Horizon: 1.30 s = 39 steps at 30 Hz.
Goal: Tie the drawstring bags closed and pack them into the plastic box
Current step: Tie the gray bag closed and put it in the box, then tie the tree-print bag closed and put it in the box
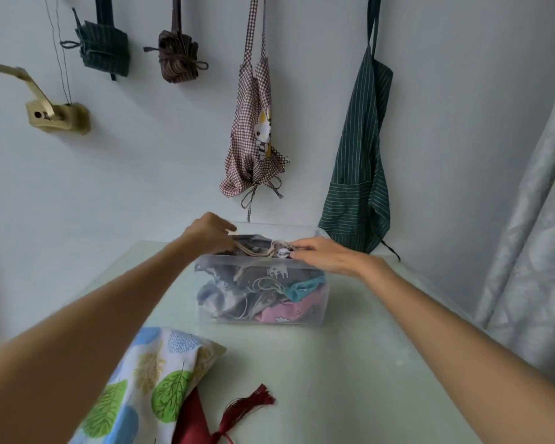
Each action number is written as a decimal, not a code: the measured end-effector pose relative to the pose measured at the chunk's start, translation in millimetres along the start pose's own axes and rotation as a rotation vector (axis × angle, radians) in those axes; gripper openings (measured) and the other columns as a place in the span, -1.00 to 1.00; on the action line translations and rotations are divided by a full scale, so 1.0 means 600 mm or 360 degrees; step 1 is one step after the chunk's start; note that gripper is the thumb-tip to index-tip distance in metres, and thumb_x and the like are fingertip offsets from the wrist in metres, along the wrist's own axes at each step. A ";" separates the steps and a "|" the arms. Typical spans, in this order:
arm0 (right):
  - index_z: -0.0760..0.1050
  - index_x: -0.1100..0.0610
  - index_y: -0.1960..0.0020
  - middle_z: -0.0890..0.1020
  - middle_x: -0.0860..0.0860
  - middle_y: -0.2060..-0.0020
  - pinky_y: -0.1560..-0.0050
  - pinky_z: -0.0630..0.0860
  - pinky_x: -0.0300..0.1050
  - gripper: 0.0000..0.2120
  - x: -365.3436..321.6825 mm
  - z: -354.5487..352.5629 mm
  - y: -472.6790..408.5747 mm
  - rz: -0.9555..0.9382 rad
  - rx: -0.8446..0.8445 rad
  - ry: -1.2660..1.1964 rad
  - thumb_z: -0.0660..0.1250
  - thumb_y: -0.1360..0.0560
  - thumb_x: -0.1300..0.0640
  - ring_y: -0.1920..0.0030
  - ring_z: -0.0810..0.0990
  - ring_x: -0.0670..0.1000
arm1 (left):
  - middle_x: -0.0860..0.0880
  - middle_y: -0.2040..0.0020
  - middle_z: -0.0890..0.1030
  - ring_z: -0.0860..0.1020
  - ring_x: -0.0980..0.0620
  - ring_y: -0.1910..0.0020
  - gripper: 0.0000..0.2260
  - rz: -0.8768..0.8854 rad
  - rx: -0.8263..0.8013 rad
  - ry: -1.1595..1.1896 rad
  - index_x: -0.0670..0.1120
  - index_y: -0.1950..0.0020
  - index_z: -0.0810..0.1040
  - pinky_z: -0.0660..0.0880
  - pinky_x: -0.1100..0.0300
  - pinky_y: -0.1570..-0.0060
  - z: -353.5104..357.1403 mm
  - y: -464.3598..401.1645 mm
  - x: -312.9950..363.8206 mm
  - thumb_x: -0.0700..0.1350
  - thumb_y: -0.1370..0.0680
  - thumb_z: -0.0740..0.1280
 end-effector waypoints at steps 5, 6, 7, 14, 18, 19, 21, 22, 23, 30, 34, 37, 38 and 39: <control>0.23 -0.04 -0.47 0.34 -0.01 -0.44 -0.47 0.04 0.09 -0.57 -0.013 0.017 0.027 -0.0163 0.0118 0.0402 -0.10 -0.63 0.05 -0.43 0.28 0.04 | -0.17 -0.39 0.42 0.43 -0.12 -0.28 -0.65 0.0315 -0.0514 -0.0032 -0.03 -0.42 0.38 0.33 0.02 -0.32 0.047 0.026 0.042 -0.05 -0.65 0.07; 0.28 -0.02 -0.45 0.40 0.01 -0.40 -0.45 0.05 0.08 -0.55 -0.013 0.024 0.029 -0.0174 0.0118 0.0512 -0.14 -0.63 0.04 -0.39 0.35 0.05 | -0.20 -0.33 0.47 0.46 -0.11 -0.18 -0.62 0.0283 -0.0580 -0.0245 -0.07 -0.38 0.42 0.35 0.04 -0.22 0.065 0.028 0.035 0.02 -0.66 0.00; 0.36 0.04 -0.38 0.48 0.07 -0.32 -0.38 0.13 0.05 -0.53 -0.009 0.030 0.027 -0.0139 0.0104 0.0563 -0.18 -0.62 0.02 -0.31 0.43 0.08 | -0.22 -0.26 0.50 0.47 -0.11 -0.11 -0.56 0.0252 -0.0610 -0.0436 -0.13 -0.30 0.46 0.35 0.05 -0.13 0.078 0.030 0.027 0.07 -0.66 -0.05; 0.42 0.15 -0.24 0.40 0.19 -0.36 -0.31 0.24 0.11 -0.40 0.003 0.019 0.026 0.0283 -0.0018 0.0390 -0.23 -0.60 -0.19 -0.36 0.35 0.19 | -0.23 -0.20 0.50 0.43 -0.12 -0.03 -0.56 0.0200 -0.0530 -0.0707 -0.17 -0.17 0.45 0.34 0.02 -0.11 0.088 0.021 0.024 0.08 -0.65 -0.08; 0.51 0.00 -0.07 0.50 -0.01 -0.24 -0.48 -0.04 0.10 -0.52 -0.028 0.017 0.059 -0.0086 0.0396 0.0462 -0.16 -0.63 -0.13 -0.39 0.30 0.02 | -0.04 -0.35 0.48 0.37 -0.05 -0.35 -0.54 0.0576 -0.0085 -0.0710 -0.01 -0.33 0.46 0.23 0.03 -0.33 0.056 0.068 0.035 0.16 -0.64 -0.06; 0.49 -0.02 -0.12 0.49 -0.06 -0.25 -0.48 -0.02 0.04 -0.59 -0.036 0.017 0.076 -0.0201 0.0561 0.0469 -0.11 -0.63 -0.10 -0.37 0.31 -0.02 | 0.02 -0.40 0.43 0.31 -0.01 -0.41 -0.52 0.0652 -0.0002 -0.0652 0.02 -0.38 0.42 0.18 0.04 -0.38 0.046 0.092 0.032 0.20 -0.61 -0.06; 0.47 0.01 -0.24 0.50 -0.09 -0.23 -0.39 0.10 -0.08 -0.61 -0.057 0.040 0.129 -0.0411 0.0786 0.0480 -0.01 -0.60 -0.10 -0.30 0.36 -0.05 | 0.07 -0.42 0.40 0.29 0.02 -0.43 -0.52 0.0745 0.0136 -0.0498 0.06 -0.39 0.40 0.16 0.08 -0.38 0.021 0.159 0.012 0.23 -0.57 0.02; 0.47 0.03 -0.24 0.52 -0.08 -0.20 -0.33 0.16 -0.12 -0.61 -0.064 0.056 0.151 -0.0484 0.0811 0.0465 0.02 -0.58 -0.11 -0.27 0.39 -0.04 | 0.08 -0.41 0.41 0.30 0.03 -0.42 -0.60 0.0776 0.0206 -0.0468 0.07 -0.37 0.42 0.18 0.10 -0.36 0.008 0.187 -0.001 0.17 -0.58 0.13; 0.47 0.03 -0.25 0.53 -0.07 -0.19 -0.31 0.20 -0.13 -0.62 -0.074 0.080 0.175 -0.0525 0.0752 0.0435 0.07 -0.57 -0.10 -0.26 0.40 -0.02 | 0.10 -0.40 0.42 0.31 0.04 -0.40 -0.66 0.0761 0.0221 -0.0489 0.10 -0.35 0.44 0.20 0.12 -0.34 0.000 0.219 -0.022 0.08 -0.57 0.22; 0.10 -0.15 -0.49 0.18 -0.06 -0.50 -0.47 0.07 -0.02 -0.37 -0.138 0.269 0.281 -0.0480 -0.0175 0.0129 0.23 -0.50 -0.23 -0.49 0.12 0.01 | -0.07 -0.57 -0.11 -0.07 -0.16 -0.54 -0.13 -0.0327 -0.0956 -0.1225 0.17 -0.54 -0.09 0.04 -0.18 -0.46 -0.004 0.359 -0.242 0.46 -0.35 0.18; 0.11 -0.19 -0.49 0.11 -0.08 -0.52 -0.48 -0.08 0.09 -0.40 -0.144 0.333 0.313 -0.0525 -0.0373 0.0457 0.18 -0.50 -0.27 -0.50 -0.01 -0.02 | -0.19 -0.56 -0.13 -0.05 -0.20 -0.54 -0.05 -0.0289 -0.1124 -0.1127 0.11 -0.54 -0.20 0.07 -0.10 -0.47 0.040 0.387 -0.247 0.45 -0.35 0.21; 0.21 -0.16 -0.45 0.23 -0.09 -0.47 -0.43 -0.04 0.02 -0.47 -0.119 0.316 0.318 -0.0525 -0.0223 0.0502 0.19 -0.52 -0.21 -0.47 0.09 -0.03 | -0.18 -0.55 0.02 0.06 -0.21 -0.52 -0.10 -0.0151 -0.0975 -0.1087 0.18 -0.54 -0.10 0.17 -0.08 -0.44 0.066 0.381 -0.215 0.48 -0.33 0.21; 0.24 -0.16 -0.44 0.26 -0.10 -0.46 -0.42 -0.03 0.00 -0.50 -0.105 0.304 0.317 -0.0519 -0.0177 0.0501 0.20 -0.52 -0.19 -0.46 0.12 -0.03 | -0.17 -0.53 0.07 0.09 -0.23 -0.50 -0.13 -0.0111 -0.0929 -0.1083 0.21 -0.53 -0.07 0.19 -0.06 -0.42 0.075 0.379 -0.201 0.48 -0.33 0.19; 0.26 -0.17 -0.43 0.27 -0.12 -0.45 -0.42 -0.02 -0.01 -0.52 -0.088 0.291 0.316 -0.0506 -0.0153 0.0510 0.21 -0.53 -0.16 -0.45 0.13 -0.04 | -0.17 -0.52 0.10 0.11 -0.24 -0.48 -0.15 -0.0064 -0.0887 -0.1064 0.24 -0.52 -0.05 0.21 -0.05 -0.41 0.085 0.376 -0.184 0.49 -0.33 0.18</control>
Point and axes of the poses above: each hand's wrist, its own y-axis away from the middle knuckle, its own z-axis out of the palm, x = y × z, the point moved 8 cm from there along -y, towards the middle knuckle
